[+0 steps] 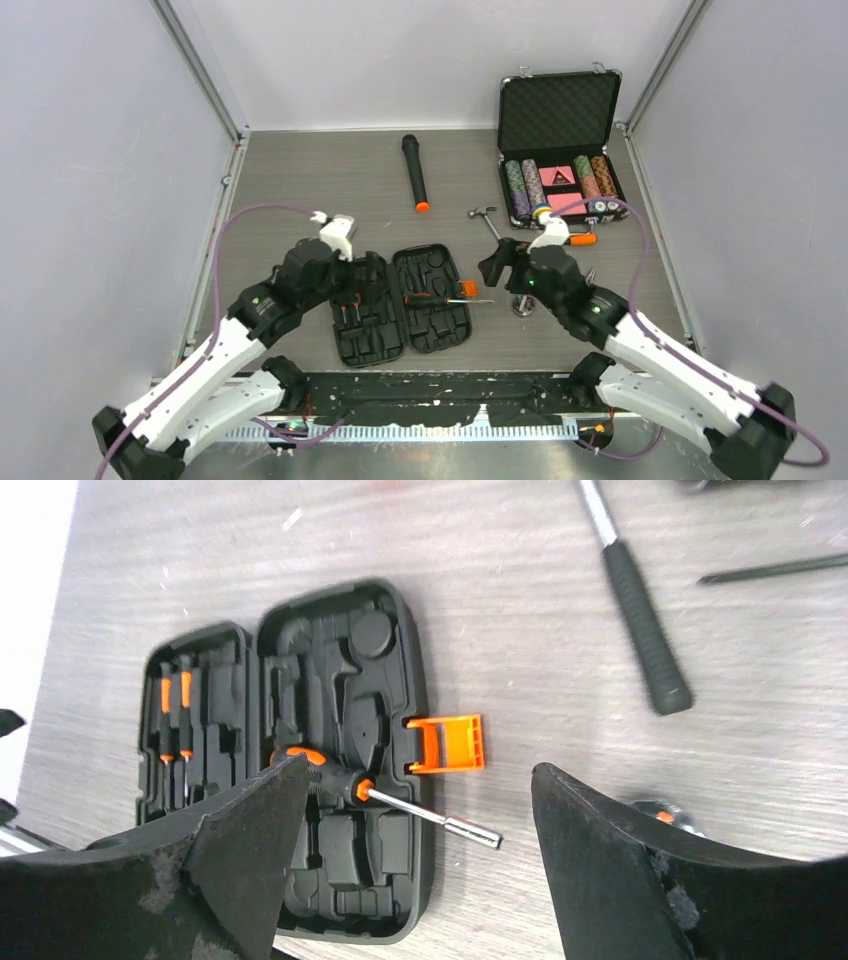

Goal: Pack the tool kit

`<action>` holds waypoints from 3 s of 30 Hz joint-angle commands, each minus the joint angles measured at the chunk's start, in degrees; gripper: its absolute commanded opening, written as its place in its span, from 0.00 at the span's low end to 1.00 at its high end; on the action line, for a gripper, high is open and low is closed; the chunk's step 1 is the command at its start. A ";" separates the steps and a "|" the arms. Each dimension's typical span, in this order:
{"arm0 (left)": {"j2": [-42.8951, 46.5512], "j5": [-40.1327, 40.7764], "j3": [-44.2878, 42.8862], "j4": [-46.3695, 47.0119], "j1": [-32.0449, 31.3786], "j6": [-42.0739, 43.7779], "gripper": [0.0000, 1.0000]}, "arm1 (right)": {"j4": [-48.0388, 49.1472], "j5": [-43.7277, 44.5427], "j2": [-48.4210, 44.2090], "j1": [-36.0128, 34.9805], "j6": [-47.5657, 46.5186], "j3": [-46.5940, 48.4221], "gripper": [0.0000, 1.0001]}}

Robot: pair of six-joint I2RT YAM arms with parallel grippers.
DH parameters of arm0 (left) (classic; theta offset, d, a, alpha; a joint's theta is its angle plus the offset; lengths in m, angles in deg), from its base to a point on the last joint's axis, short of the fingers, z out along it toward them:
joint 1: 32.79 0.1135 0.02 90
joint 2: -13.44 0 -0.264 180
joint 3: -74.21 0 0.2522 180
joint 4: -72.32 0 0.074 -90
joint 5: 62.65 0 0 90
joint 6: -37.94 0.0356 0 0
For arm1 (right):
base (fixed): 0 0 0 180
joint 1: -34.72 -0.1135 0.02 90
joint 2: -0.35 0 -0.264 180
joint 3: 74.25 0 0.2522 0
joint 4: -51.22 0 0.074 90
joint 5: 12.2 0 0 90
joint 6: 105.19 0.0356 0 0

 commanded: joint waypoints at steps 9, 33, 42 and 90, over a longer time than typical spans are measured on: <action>-26.79 -1.23 -16.96 5.51 -14.91 33.65 0.97 | -7.92 10.28 -27.86 1.76 -12.65 -2.83 0.88; -63.02 -2.81 -33.58 2.92 -24.20 50.39 0.63 | -15.26 15.99 -39.05 1.74 -14.25 -4.03 0.91; -63.85 -0.17 -34.49 3.92 -24.70 51.25 0.35 | -16.85 16.79 -39.09 1.75 -13.67 -3.29 0.90; -24.20 14.79 4.88 6.83 -8.83 -28.78 0.12 | -9.60 2.92 -29.67 1.76 -11.98 -3.63 0.90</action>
